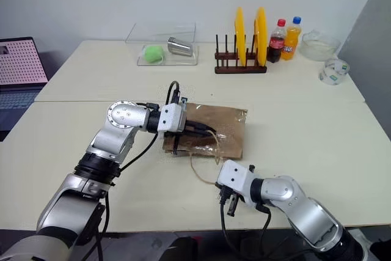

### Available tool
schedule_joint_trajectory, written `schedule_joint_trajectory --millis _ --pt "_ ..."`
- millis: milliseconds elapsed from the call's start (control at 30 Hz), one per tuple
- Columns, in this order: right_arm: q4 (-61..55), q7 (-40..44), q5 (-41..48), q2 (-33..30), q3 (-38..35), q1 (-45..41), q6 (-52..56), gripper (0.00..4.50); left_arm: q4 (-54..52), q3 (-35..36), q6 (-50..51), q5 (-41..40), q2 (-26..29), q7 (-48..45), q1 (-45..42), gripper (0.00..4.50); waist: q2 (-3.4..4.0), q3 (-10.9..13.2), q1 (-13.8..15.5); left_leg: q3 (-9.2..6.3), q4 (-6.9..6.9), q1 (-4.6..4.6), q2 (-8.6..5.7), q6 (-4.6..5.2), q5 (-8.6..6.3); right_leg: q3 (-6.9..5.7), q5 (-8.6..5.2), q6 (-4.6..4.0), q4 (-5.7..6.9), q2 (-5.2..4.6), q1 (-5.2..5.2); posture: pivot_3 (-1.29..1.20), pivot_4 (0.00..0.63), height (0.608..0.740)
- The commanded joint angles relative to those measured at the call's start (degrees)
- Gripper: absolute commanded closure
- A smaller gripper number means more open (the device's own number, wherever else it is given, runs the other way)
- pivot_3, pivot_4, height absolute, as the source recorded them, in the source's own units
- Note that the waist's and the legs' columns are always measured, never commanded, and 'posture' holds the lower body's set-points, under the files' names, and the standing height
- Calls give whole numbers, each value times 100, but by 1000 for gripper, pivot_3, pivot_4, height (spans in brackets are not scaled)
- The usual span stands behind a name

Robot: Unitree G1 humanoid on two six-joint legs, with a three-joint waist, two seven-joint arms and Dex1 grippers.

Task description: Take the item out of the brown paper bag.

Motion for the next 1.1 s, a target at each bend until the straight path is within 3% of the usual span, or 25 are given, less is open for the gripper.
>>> schedule_joint_trajectory --millis 33,300,767,1100 --pt "20 29 -179 -24 95 -80 -146 4459 122 281 245 -22 -119 278 -433 4500 0 0 -1 0 0 0 0 0 0 -1 0 0 0 0 0 0 150 740" --pt "415 17 -738 -45 520 -52 -237 4459 1057 490 423 210 -322 835 -1408 4500 -2 -1 -8 1 0 0 0 -1 0 -2 0 0 0 0 0 0 150 740" --pt "490 158 -1125 -1 735 101 -238 4459 3030 713 -668 647 -438 1311 -2821 4500 -7 -4 -6 -1 2 1 -2 -1 1 -3 0 1 1 0 0 0 150 740" --pt "435 191 -1246 20 696 101 -240 4459 3661 968 -865 752 -482 1499 -3242 4500 -11 -6 -9 -1 1 2 -3 -2 1 -3 -1 2 0 -1 1 0 150 740"
